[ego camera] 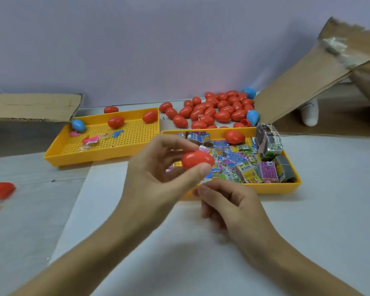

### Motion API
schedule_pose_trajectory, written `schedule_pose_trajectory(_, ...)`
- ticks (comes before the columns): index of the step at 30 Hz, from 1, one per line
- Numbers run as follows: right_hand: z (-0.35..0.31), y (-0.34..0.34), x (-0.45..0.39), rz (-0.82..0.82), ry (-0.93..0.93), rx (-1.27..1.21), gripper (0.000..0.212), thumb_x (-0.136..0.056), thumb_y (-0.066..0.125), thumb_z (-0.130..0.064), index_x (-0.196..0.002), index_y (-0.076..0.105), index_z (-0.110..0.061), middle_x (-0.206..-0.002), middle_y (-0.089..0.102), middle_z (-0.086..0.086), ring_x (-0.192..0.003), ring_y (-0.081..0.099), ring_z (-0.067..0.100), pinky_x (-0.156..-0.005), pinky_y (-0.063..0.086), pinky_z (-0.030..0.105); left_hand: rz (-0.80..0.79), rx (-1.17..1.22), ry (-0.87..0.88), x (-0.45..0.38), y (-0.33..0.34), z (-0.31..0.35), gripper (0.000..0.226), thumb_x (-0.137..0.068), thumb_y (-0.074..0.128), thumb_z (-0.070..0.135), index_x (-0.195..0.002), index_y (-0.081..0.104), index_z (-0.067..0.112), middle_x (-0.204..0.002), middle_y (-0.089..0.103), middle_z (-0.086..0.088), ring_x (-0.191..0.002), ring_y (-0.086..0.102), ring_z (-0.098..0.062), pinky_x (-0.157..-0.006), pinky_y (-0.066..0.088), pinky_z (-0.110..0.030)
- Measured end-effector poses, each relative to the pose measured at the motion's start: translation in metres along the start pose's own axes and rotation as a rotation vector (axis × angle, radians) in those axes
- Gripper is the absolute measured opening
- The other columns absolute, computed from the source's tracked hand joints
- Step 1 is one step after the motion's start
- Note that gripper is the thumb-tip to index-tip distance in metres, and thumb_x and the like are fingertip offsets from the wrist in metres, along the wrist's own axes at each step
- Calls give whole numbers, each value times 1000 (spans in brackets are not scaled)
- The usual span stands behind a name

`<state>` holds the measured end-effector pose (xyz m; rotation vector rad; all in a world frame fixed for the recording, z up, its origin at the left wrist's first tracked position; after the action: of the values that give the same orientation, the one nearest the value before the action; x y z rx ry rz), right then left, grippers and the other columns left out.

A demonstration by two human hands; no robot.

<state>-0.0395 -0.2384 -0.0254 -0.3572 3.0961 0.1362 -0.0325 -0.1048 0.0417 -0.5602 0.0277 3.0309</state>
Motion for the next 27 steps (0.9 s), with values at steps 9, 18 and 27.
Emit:
schedule_pose_trajectory(9,-6,5,4,-66,-16,-22,26,-87,58,-33,-78,71,-12,-54,58,5,-41,45,13,-40,34,12,167,112,-130,73,-16,-40,38,-62,85,19,-99,74,20,-100,74,-9,-94,73,-25,-76,57,-24)
schedule_pose_trajectory(18,-7,14,7,-42,90,-3,20,-85,70,-38,-81,70,-18,-63,69,13,-48,65,28,-36,41,23,77,71,-101,59,-22,-40,32,-73,82,17,-104,75,22,-106,70,-6,-104,69,-26,-81,57,-29)
schedule_pose_trajectory(27,-2,17,1,120,131,-76,35,-72,74,-41,-75,69,-6,-59,66,17,-43,60,22,-32,38,21,162,119,-226,60,-26,-48,35,-69,84,25,-103,74,24,-97,76,-4,-90,73,-19,-74,60,-28)
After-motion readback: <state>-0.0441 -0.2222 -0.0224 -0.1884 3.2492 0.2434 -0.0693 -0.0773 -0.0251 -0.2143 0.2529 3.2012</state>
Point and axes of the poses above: each hand's wrist, its own x-axis away from the middle knuckle, its own y-axis out of the palm, z = x × y, the point moved 6 cm from there along -x, towards the middle knuckle
